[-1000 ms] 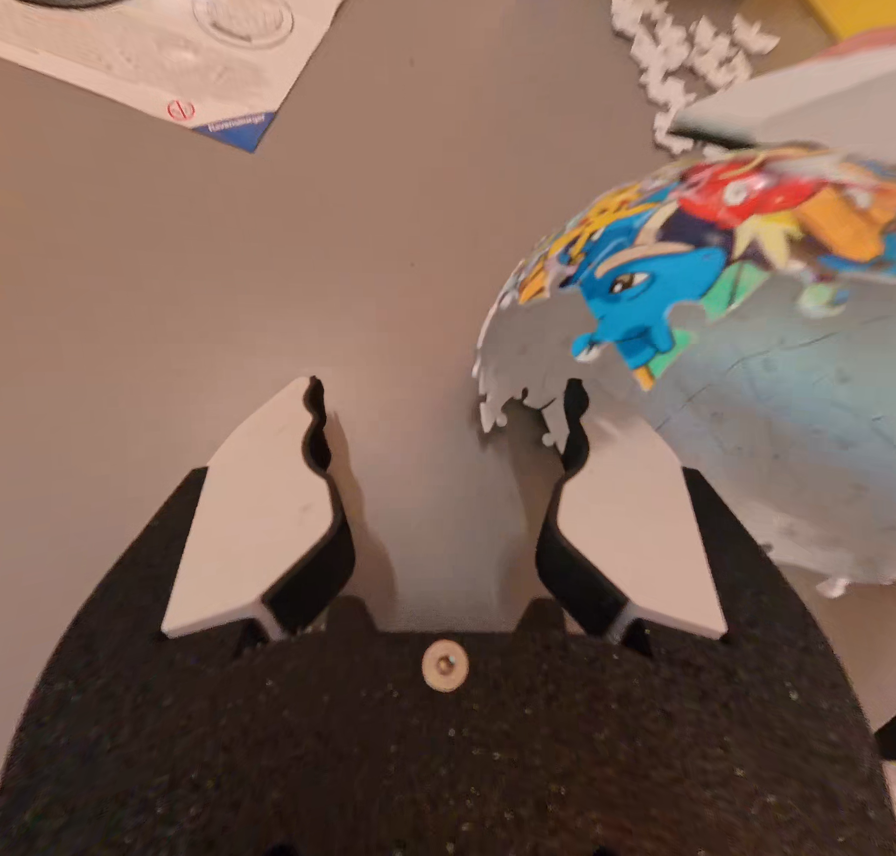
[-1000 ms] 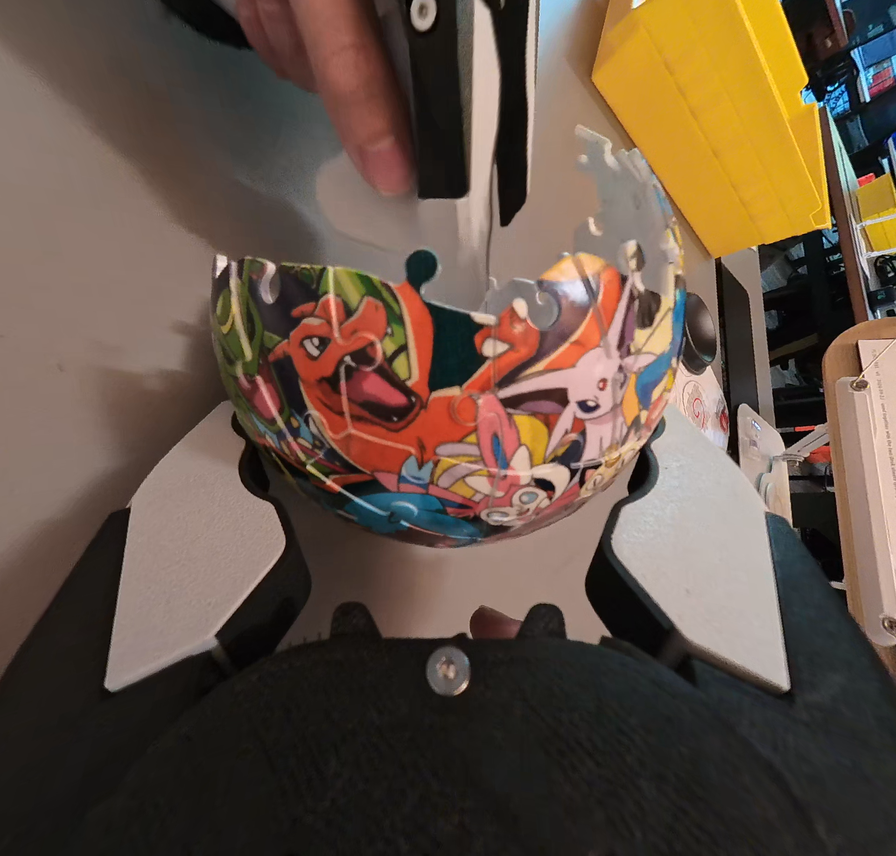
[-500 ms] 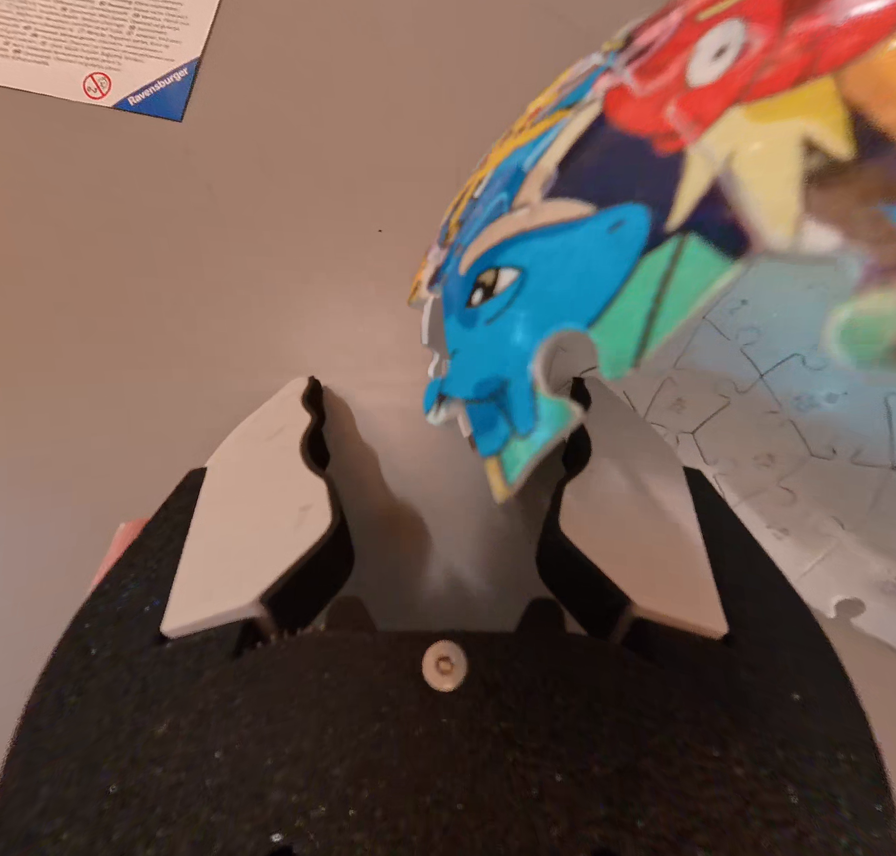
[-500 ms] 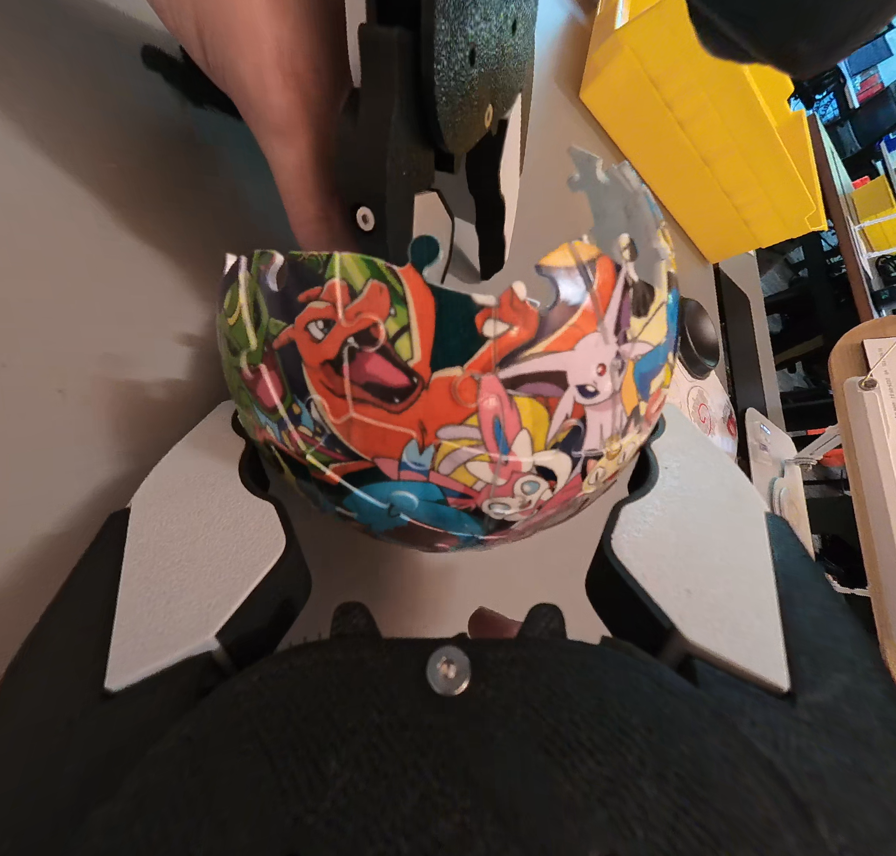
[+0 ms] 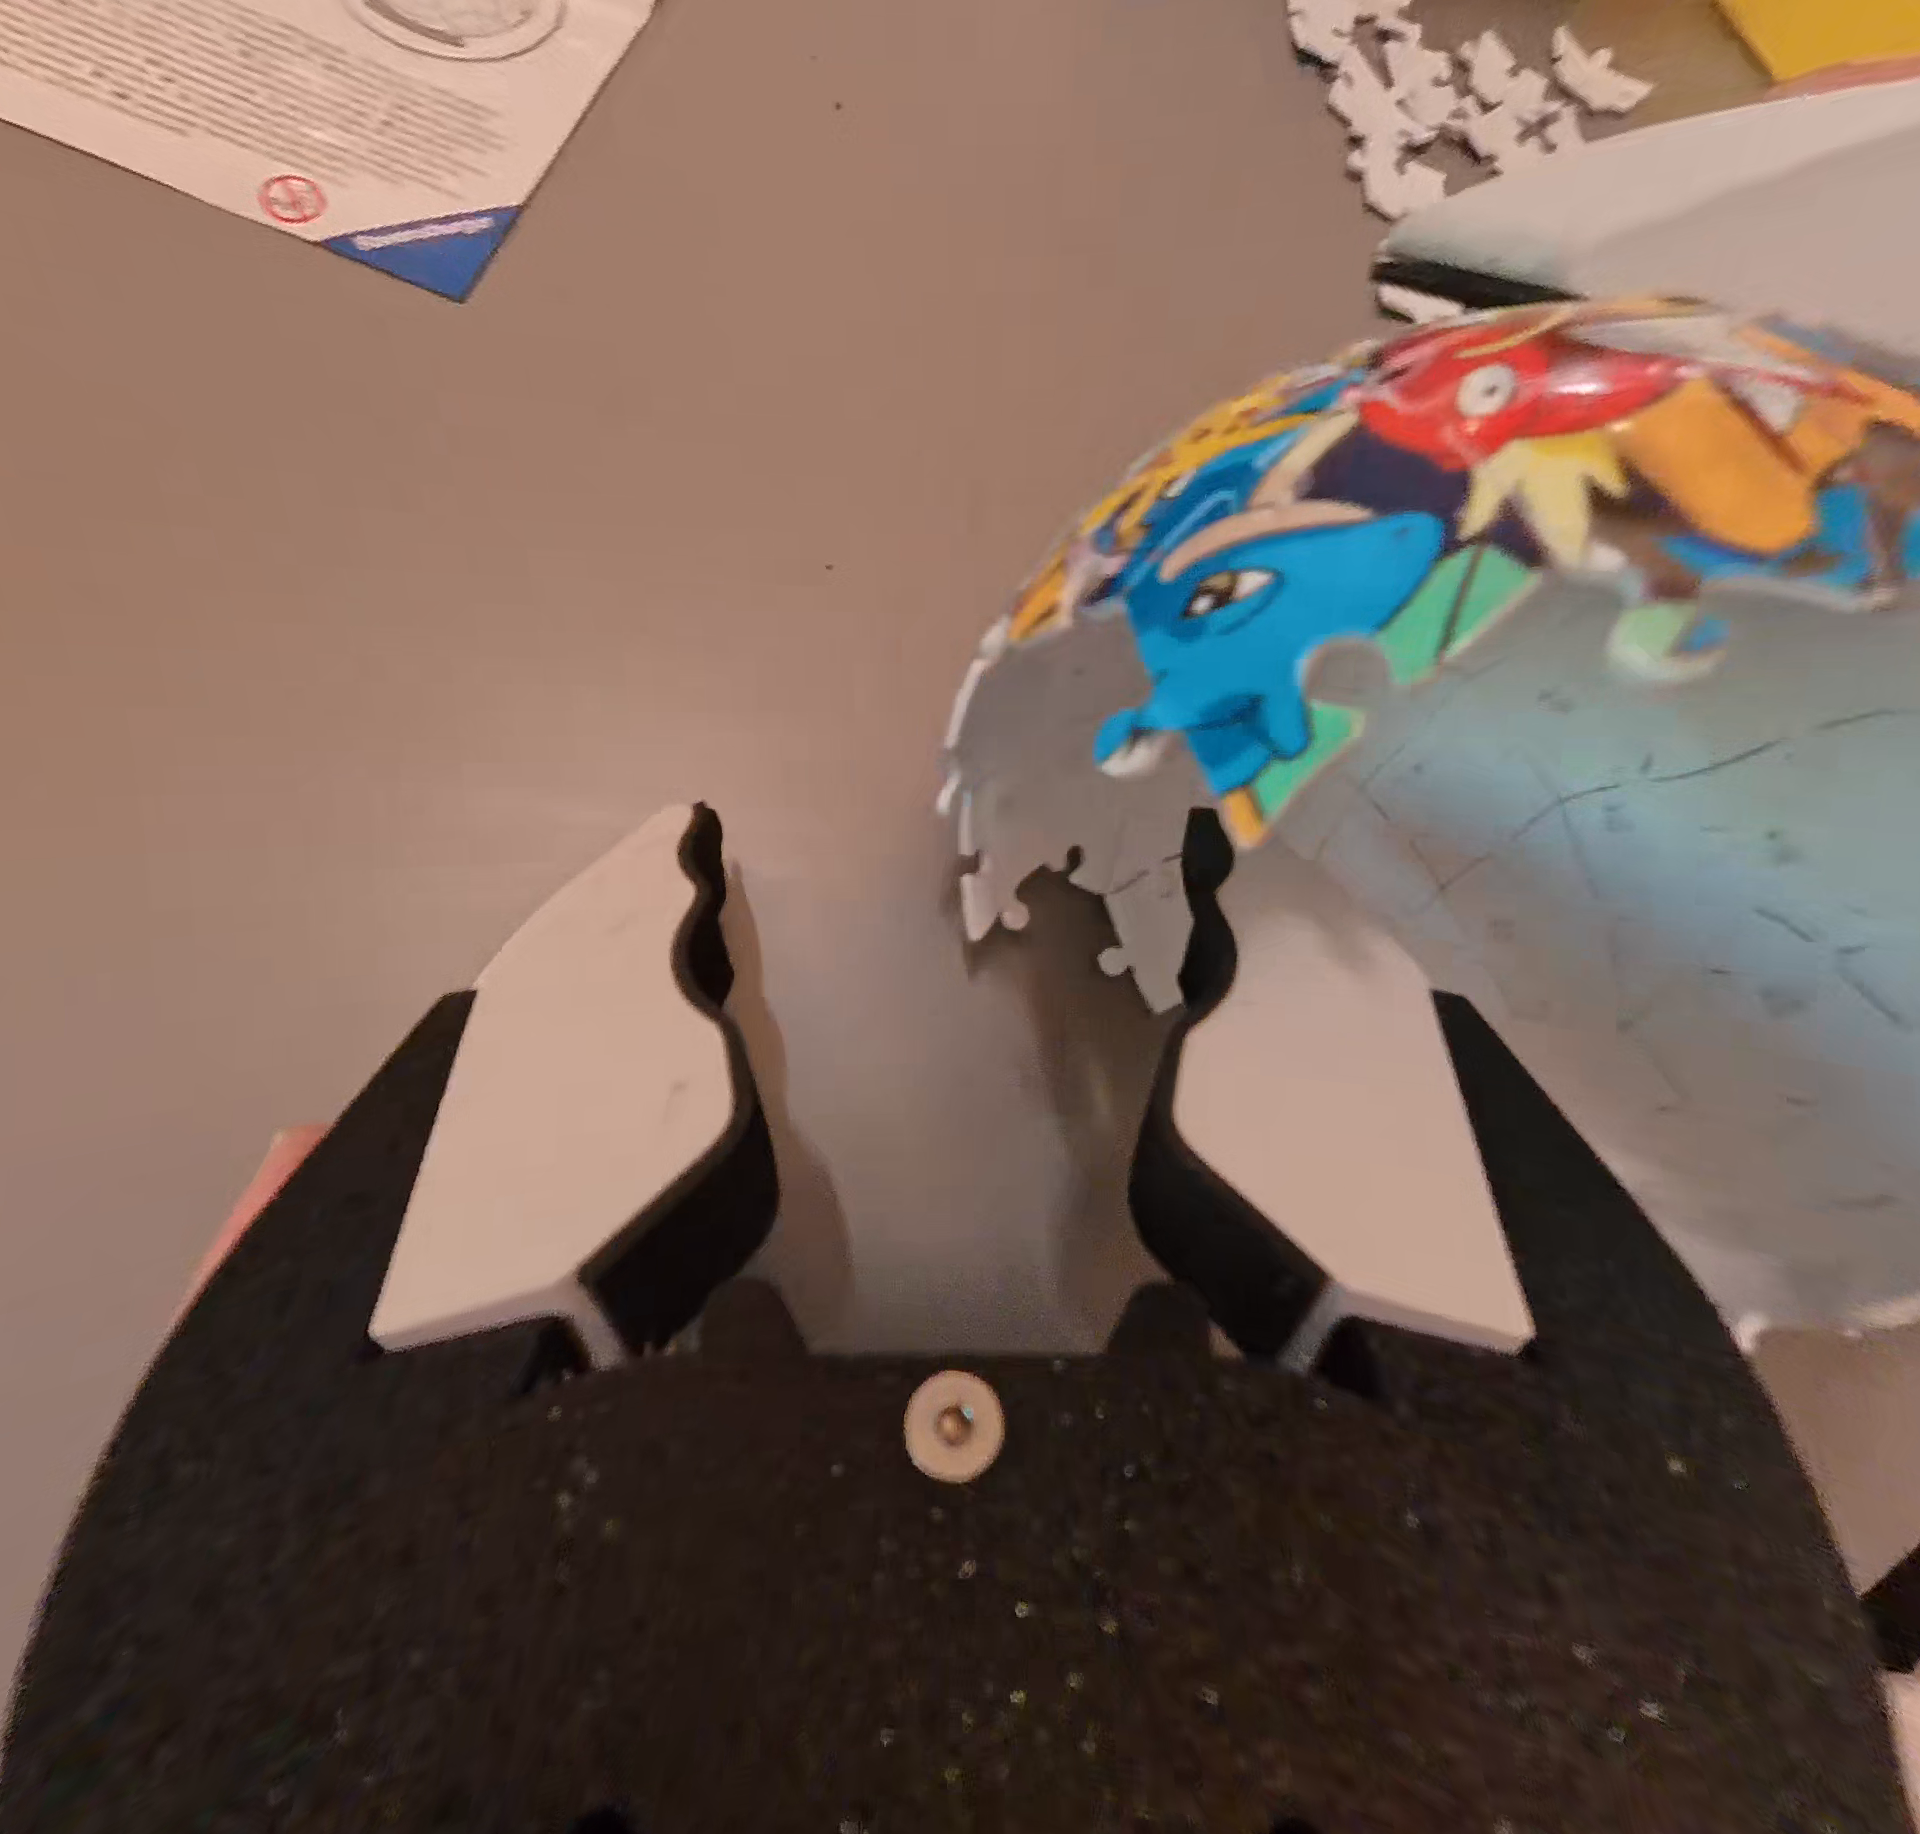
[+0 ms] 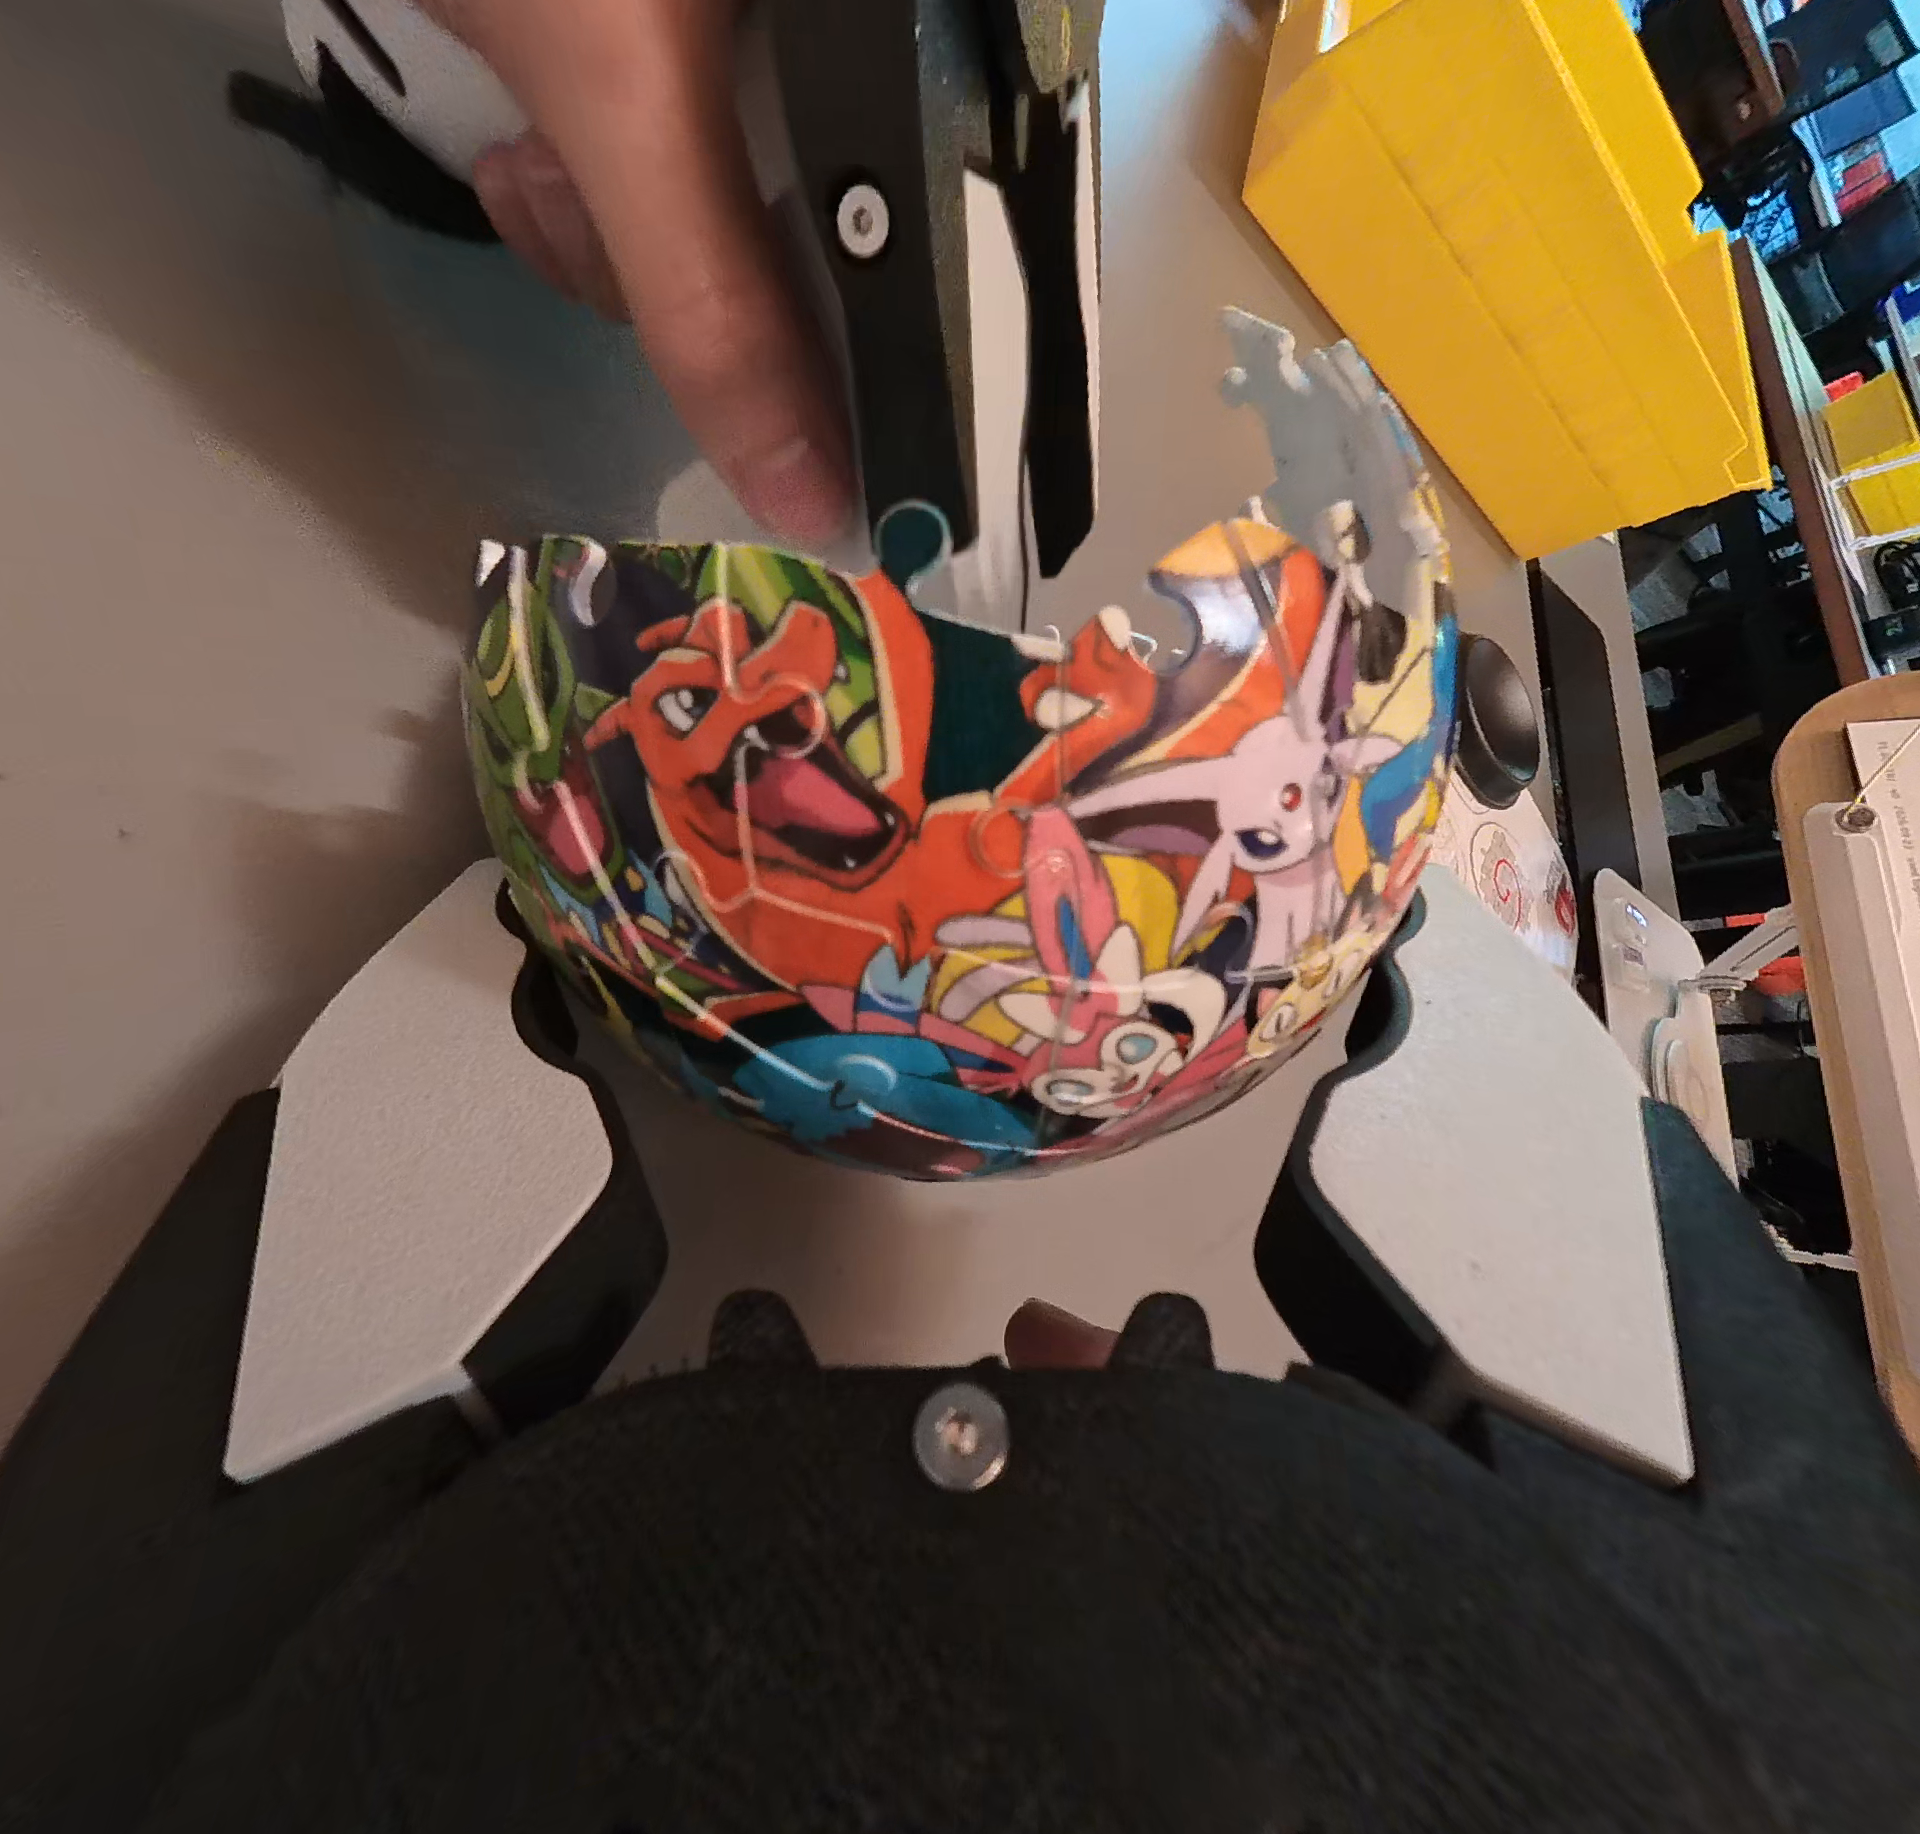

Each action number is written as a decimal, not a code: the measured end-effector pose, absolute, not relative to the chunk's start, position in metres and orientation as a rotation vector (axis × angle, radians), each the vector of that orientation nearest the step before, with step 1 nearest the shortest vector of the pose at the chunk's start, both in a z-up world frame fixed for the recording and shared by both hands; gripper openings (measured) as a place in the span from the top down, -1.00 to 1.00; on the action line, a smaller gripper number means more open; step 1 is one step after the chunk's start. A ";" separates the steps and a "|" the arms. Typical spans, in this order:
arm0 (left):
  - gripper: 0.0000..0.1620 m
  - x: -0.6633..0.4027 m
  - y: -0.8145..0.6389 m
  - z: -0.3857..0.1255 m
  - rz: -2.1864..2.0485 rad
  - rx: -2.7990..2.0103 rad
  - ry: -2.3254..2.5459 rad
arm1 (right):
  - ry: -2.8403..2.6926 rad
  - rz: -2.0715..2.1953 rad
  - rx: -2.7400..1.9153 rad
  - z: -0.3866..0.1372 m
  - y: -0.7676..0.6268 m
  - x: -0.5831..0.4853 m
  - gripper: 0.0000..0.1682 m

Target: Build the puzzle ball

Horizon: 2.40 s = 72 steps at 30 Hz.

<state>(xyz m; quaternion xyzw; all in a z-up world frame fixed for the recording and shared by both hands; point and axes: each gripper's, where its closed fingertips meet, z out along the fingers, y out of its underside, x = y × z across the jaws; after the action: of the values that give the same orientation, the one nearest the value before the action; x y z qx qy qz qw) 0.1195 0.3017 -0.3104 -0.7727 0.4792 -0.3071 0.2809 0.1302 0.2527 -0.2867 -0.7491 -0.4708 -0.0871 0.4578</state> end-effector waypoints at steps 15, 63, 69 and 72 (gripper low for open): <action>-0.04 0.122 0.288 -0.331 -0.575 -2.019 1.512 | -1.129 -0.183 -1.843 -0.287 0.253 0.133 -0.73; -0.14 0.121 0.303 -0.331 -0.567 -2.110 1.462 | -1.101 -0.177 -1.833 -0.287 0.255 0.133 -0.73; -0.08 0.118 0.299 -0.329 -0.641 -2.127 1.454 | -1.134 -0.210 -1.823 -0.286 0.256 0.130 -0.73; -0.10 0.119 0.295 -0.330 -0.615 -2.094 1.482 | -1.146 -0.222 -1.815 -0.286 0.256 0.128 -0.73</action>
<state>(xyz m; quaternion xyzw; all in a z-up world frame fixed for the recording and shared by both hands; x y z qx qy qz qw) 0.1187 0.2947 -0.3301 -0.7688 0.5440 -0.2259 0.2489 0.1279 0.2558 -0.2857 -0.7414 -0.4682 -0.0905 0.4721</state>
